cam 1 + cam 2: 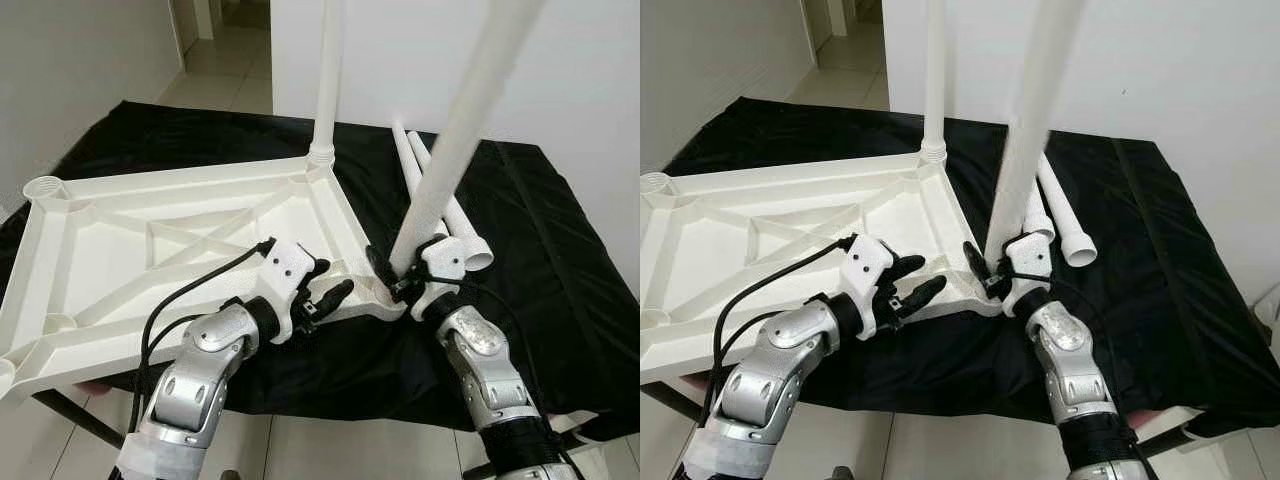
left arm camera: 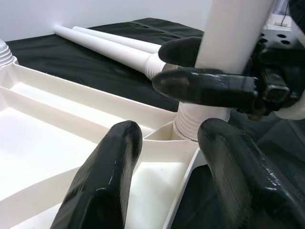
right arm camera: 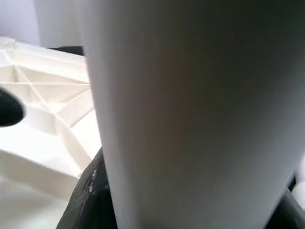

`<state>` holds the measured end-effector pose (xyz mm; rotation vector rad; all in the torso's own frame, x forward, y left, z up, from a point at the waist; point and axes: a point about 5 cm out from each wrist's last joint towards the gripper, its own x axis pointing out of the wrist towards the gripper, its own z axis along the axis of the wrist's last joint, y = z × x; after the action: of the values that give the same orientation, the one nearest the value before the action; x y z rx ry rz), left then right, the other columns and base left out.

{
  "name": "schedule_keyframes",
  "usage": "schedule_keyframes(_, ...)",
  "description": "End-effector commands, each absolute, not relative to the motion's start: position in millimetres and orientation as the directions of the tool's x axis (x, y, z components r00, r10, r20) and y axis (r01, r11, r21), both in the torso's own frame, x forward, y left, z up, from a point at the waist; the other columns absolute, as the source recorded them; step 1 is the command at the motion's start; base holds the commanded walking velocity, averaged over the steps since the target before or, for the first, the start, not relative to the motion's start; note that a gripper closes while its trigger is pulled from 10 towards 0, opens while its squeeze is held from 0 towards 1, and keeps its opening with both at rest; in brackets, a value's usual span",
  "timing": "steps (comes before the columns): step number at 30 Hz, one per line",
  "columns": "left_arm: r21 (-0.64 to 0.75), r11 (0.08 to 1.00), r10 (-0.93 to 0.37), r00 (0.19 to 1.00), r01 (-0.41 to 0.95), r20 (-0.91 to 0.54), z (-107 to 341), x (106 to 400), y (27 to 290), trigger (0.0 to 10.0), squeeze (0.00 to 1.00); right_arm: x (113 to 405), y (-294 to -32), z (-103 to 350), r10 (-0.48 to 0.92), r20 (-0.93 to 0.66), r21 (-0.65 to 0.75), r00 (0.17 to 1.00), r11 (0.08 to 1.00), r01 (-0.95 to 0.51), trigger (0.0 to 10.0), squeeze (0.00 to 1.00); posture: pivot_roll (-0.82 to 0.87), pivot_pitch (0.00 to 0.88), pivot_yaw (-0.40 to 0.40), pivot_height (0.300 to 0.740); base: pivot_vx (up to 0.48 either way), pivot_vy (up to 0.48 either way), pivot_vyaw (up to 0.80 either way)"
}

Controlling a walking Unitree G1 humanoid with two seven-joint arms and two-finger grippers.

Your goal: Building children table

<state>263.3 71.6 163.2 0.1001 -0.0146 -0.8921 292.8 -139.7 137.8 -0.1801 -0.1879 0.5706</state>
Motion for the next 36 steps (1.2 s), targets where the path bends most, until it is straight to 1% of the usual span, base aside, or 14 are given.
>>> schedule_keyframes(1,0.095,0.673,-0.735,0.678,0.733,-0.025,166,266,74,10.0,0.00,284,-134,119,0.600,0.033,-0.205,0.799,0.787,-0.582,10.0,0.00,0.12,0.048,-0.033,0.740,0.000,0.000,0.00)
schedule_keyframes(6,0.097,0.675,-0.733,0.679,0.732,-0.024,167,266,75,10.0,0.00,283,-136,117,0.597,0.029,-0.196,0.802,0.790,-0.581,10.0,0.00,0.12,0.054,-0.032,0.740,0.000,0.000,0.00)
schedule_keyframes(11,0.097,0.677,-0.731,0.682,0.730,-0.023,167,266,75,10.0,0.00,285,-142,112,0.561,0.024,-0.096,0.828,0.825,-0.556,10.0,0.00,0.12,0.057,-0.031,0.740,0.000,0.000,0.00)
schedule_keyframes(13,0.098,0.677,-0.732,0.681,0.730,-0.022,167,266,75,10.0,0.00,288,-146,111,0.530,0.019,-0.033,0.848,0.848,-0.529,10.0,0.00,0.12,0.057,-0.031,0.740,0.000,0.000,0.00)
schedule_keyframes(15,0.098,0.677,-0.732,0.681,0.730,-0.022,168,266,75,10.0,0.00,289,-148,110,0.518,0.014,-0.014,0.855,0.855,-0.518,10.0,0.00,0.12,0.057,-0.031,0.740,0.000,0.000,0.00)
schedule_keyframes(16,0.099,0.676,-0.732,0.681,0.730,-0.020,168,266,75,10.0,0.00,293,-152,107,0.479,-0.012,0.018,0.877,0.877,-0.479,10.0,0.00,0.12,0.057,-0.030,0.740,0.000,0.000,0.00)
schedule_keyframes(23,0.102,0.676,-0.732,0.681,0.730,-0.018,169,266,75,10.0,0.00,298,-158,102,0.427,-0.052,0.062,0.903,0.904,-0.424,10.0,0.00,0.12,0.059,-0.031,0.740,0.000,0.000,0.00)
schedule_keyframes(28,0.106,0.679,-0.729,0.684,0.726,-0.017,170,267,76,10.0,0.00,300,-161,100,0.380,-0.059,0.135,0.923,0.919,-0.369,10.0,0.00,0.13,0.060,-0.035,0.740,0.000,0.000,0.00)
schedule_keyframes(29,0.106,0.681,-0.728,0.686,0.725,-0.016,170,266,77,10.0,0.00,300,-163,98,0.348,-0.064,0.178,0.935,0.926,-0.332,10.0,0.00,0.13,0.060,-0.036,0.740,0.000,0.000,0.00)
schedule_keyframes(36,0.109,0.681,-0.727,0.687,0.724,-0.015,171,265,77,10.0,0.00,297,-167,92,0.296,-0.073,0.223,0.952,0.935,-0.274,10.0,0.00,0.13,0.064,-0.036,0.740,0.000,0.000,0.00)
